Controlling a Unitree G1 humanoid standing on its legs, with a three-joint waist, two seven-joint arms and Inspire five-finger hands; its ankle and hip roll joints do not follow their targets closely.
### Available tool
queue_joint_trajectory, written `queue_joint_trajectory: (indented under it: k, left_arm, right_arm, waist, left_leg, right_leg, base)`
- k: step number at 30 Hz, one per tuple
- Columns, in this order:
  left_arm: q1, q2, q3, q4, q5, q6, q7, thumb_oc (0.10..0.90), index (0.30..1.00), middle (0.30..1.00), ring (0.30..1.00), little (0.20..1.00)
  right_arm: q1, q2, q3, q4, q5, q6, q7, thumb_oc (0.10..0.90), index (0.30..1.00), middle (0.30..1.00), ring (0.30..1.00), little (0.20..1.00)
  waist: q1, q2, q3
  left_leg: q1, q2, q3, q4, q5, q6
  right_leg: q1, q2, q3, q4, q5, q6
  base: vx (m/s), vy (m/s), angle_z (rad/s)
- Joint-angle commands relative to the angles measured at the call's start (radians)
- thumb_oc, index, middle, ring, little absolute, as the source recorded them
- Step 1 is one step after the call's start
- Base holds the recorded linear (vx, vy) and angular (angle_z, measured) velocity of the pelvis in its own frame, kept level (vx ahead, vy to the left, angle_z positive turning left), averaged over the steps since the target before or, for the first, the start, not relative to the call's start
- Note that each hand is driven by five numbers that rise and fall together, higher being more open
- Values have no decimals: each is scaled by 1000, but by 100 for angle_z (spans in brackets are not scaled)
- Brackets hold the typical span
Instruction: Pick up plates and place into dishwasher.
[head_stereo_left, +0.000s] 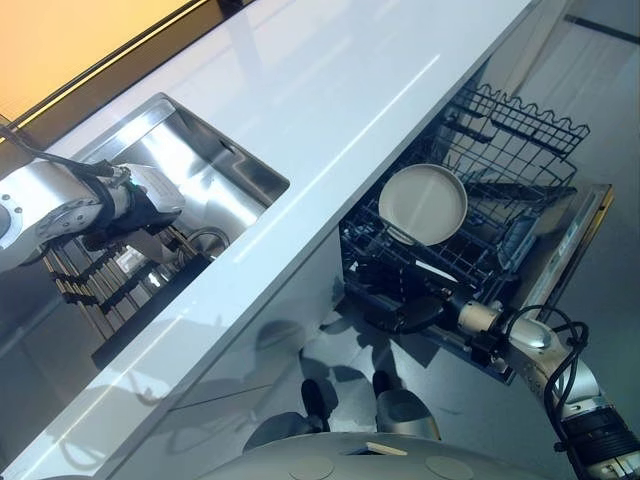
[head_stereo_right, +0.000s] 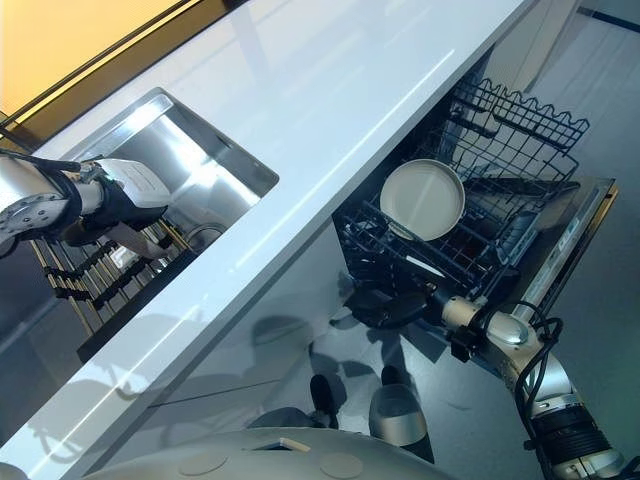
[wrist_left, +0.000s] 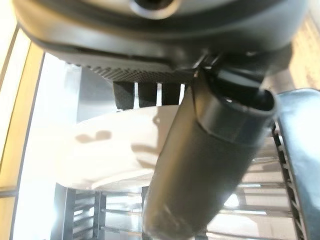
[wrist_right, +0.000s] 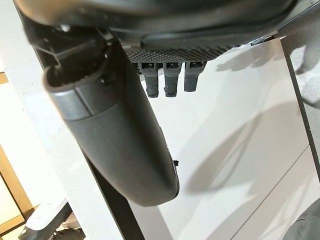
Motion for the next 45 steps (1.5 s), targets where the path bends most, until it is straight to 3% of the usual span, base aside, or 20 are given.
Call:
queue_joint_trajectory:
  k: [1,5,8,13,18,21,27,30,32,38,43,45]
  left_arm:
    - [-19,16,139,73,41,68,192,100,300,300,300,200]
    - [-39,-2,180,100,-38,125,359,100,300,300,300,200]
    - [11,-13,270,137,-116,153,504,100,300,300,300,200]
    - [232,-52,571,193,-213,138,741,100,300,300,300,200]
    - [556,-136,916,151,-232,123,857,100,300,300,300,200]
    - [651,-183,993,121,-219,132,869,100,300,300,300,200]
    - [684,-254,1004,73,-182,155,893,100,300,300,300,200]
    - [670,-272,993,60,-175,174,934,100,300,300,300,200]
    - [643,-283,981,46,-197,184,980,100,300,300,300,200]
    - [574,-321,950,16,-237,160,1084,100,300,300,300,200]
    - [515,-375,921,-85,-258,128,1161,100,300,300,300,200]
    - [479,-379,898,-122,-281,121,1158,100,300,300,300,200]
  right_arm:
    - [-41,-25,-49,-102,60,-106,27,800,900,900,900,900]
    - [-43,-19,-79,-99,83,-148,4,800,900,900,900,900]
    - [-41,-12,-139,-129,143,-191,-48,800,900,900,900,900]
    - [-22,67,-284,-182,123,-280,-215,800,900,900,900,900]
    - [39,132,-421,-232,9,-402,-351,800,900,900,900,900]
    - [39,143,-461,-255,-4,-426,-421,800,900,900,900,900]
    - [2,141,-500,-264,-54,-479,-566,800,900,900,900,900]
    - [-24,126,-515,-271,-106,-548,-623,800,900,900,900,900]
    - [-47,106,-517,-291,-151,-592,-630,800,900,900,900,900]
    - [-89,66,-493,-320,-249,-634,-622,800,900,900,900,900]
    - [-135,-31,-446,-355,-563,-684,-639,800,900,900,900,900]
    - [-170,-86,-426,-362,-616,-685,-638,800,900,900,900,900]
  waist:
    - [12,-17,-60]
    - [13,-26,-69]
    - [18,-30,-73]
    - [23,-27,-88]
    - [16,-22,-109]
    - [13,-24,-115]
    - [21,-31,-123]
    - [25,-36,-128]
    - [28,-39,-132]
    - [45,-48,-144]
    - [72,-65,-158]
    - [83,-72,-164]
  left_leg:
    - [1,-99,-36,25,-103,34]
    - [3,-94,-37,15,-99,32]
    - [5,-91,-39,11,-99,32]
    - [6,-87,-32,4,-104,31]
    - [6,-83,-15,1,-113,31]
    - [9,-82,-12,1,-116,31]
    - [18,-82,-15,3,-121,33]
    - [21,-82,-18,4,-122,32]
    - [21,-82,-22,4,-122,32]
    - [13,-81,-27,8,-112,29]
    - [9,-79,-37,12,-111,23]
    - [10,-78,-39,12,-111,20]
  right_leg:
    - [-44,36,-60,4,34,91]
    - [-45,40,-57,7,32,90]
    - [-44,43,-53,6,32,88]
    - [-43,48,-52,-12,32,85]
    - [-42,52,-43,-25,28,83]
    - [-39,52,-42,-23,22,81]
    - [-28,48,-45,-16,12,78]
    - [-24,47,-44,-12,10,78]
    - [-24,45,-42,-5,9,78]
    - [-31,41,-48,4,14,75]
    - [-26,35,-66,6,10,73]
    - [-22,34,-75,7,9,72]
  base:
    - [0,0,0]
    - [0,0,0]
    - [0,0,0]
    - [7,49,-1]
    - [14,78,-2]
    - [18,66,-4]
    - [12,48,-1]
    - [0,0,0]
    - [0,0,0]
    - [-15,-6,1]
    - [-17,-21,10]
    - [-14,-41,11]
